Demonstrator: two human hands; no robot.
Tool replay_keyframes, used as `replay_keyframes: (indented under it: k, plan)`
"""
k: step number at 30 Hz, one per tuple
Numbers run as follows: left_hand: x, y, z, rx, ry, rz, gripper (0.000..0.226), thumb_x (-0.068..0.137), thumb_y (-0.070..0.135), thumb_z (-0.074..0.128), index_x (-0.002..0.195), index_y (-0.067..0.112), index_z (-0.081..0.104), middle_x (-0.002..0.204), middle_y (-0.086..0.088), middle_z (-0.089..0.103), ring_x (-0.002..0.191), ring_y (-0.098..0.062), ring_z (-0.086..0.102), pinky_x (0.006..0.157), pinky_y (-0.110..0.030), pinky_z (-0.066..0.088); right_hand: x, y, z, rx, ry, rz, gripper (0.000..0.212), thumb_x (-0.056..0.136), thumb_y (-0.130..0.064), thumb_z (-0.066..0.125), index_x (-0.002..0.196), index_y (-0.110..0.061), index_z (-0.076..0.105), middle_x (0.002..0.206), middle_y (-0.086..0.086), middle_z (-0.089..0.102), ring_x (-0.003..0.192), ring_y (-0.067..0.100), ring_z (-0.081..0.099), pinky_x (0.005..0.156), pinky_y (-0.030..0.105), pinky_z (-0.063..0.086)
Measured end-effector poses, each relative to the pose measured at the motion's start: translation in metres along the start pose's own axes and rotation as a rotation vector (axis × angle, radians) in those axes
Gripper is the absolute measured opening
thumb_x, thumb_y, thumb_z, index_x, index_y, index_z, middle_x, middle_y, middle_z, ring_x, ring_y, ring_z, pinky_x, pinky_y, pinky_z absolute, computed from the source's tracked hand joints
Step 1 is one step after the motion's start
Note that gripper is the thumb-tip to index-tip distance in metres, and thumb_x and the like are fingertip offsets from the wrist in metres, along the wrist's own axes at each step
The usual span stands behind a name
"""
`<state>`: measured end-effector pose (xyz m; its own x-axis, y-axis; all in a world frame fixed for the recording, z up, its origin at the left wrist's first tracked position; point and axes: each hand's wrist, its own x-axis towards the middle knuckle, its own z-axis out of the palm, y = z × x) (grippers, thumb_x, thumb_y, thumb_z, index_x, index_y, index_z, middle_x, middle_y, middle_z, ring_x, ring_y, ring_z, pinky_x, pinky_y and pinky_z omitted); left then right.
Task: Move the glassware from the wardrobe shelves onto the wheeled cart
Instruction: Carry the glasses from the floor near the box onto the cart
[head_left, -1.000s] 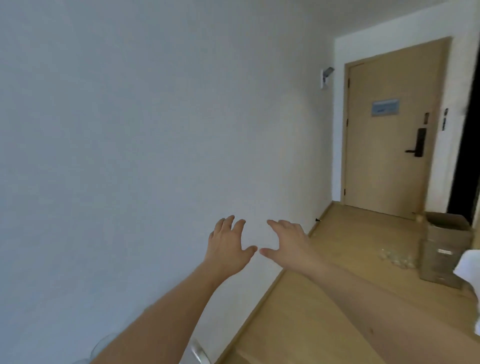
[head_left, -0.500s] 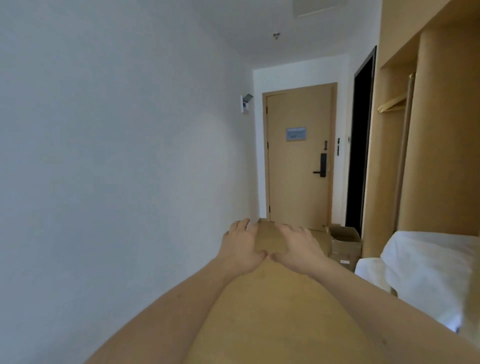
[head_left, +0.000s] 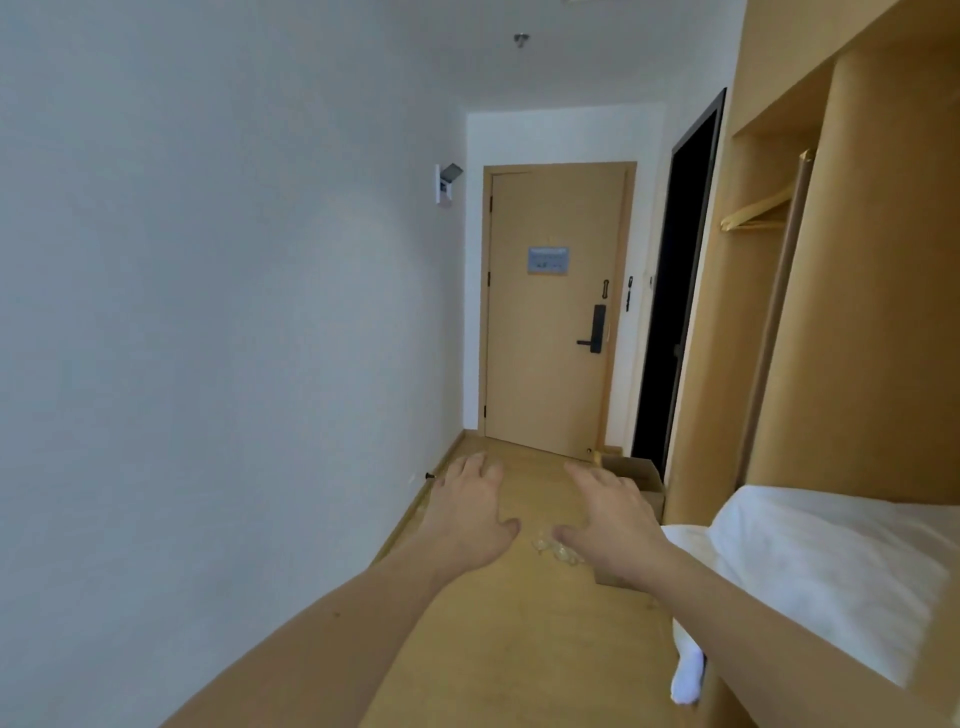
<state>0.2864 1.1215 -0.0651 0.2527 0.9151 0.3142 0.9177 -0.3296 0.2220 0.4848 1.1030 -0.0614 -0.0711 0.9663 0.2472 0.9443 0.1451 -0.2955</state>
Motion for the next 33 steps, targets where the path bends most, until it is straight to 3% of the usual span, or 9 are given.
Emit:
replay_keyframes:
  k: [20, 33]
  plan:
    - [0.211, -0.154, 0.034, -0.176, -0.065, 0.14, 0.074, 0.086, 0.047, 0.067, 0.147, 0.014, 0.042, 0.153, -0.011, 0.038, 0.14, -0.032, 0.031, 0.111, -0.048, 0.037, 0.197, -0.048, 0.082, -0.077, 0.024, 0.265, 0.092, 0.082, -0.055, 0.071, 0.158, -0.029, 0.025, 0.155, 0.002, 0.042, 0.139, 0.031, 0.039, 0.111, 0.048, 0.04]
    - [0.307, -0.186, 0.088, -0.186, -0.154, 0.142, 0.074, 0.091, 0.046, 0.063, 0.153, 0.016, 0.035, 0.163, -0.01, 0.026, 0.149, -0.029, 0.018, 0.116, -0.049, 0.032, 0.296, -0.018, 0.127, -0.062, -0.023, 0.306, 0.088, 0.087, -0.052, 0.069, 0.158, -0.026, 0.024, 0.154, 0.004, 0.041, 0.139, 0.031, 0.037, 0.111, 0.048, 0.039]
